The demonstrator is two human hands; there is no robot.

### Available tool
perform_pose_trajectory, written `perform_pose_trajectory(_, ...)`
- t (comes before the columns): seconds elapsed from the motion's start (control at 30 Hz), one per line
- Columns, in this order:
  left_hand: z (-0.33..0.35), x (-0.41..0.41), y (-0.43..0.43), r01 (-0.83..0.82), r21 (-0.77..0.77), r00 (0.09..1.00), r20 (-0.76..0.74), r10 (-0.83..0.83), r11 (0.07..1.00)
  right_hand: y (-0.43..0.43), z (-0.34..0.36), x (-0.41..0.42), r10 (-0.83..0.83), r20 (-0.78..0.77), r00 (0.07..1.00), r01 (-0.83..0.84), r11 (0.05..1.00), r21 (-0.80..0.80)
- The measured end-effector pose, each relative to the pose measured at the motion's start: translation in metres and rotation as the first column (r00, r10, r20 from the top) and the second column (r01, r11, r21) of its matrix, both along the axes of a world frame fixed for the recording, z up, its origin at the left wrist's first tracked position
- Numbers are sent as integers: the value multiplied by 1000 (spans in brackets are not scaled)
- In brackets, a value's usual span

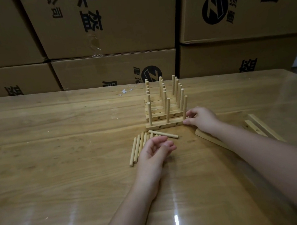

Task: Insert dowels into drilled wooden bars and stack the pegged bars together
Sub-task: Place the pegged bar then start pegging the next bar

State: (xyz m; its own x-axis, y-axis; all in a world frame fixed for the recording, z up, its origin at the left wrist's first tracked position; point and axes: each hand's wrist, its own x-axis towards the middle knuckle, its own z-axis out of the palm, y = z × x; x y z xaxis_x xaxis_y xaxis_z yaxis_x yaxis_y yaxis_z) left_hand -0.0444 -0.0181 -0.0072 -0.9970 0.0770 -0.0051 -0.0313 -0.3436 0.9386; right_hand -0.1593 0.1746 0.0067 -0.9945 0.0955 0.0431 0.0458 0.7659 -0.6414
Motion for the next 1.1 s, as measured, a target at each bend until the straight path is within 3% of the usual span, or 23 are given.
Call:
perform_pose_trajectory(0.43, 0, 2, -1, 20, 4, 1000, -14, -20, 1000, -12, 3, -9, -108, 30, 994, 108, 994, -6)
perform_pose_trajectory(0.77, -1, 1, -1, 11, 23, 1000, 0, -11, 1000, -25, 15, -16, -225, 106, 969, 215, 972, 99)
perform_pose_trajectory(1.1, -4, -1, -2, 2, 45, 1000, 14, -3, 999, -28, 18, -27, -242, 127, 962, 230, 967, 106)
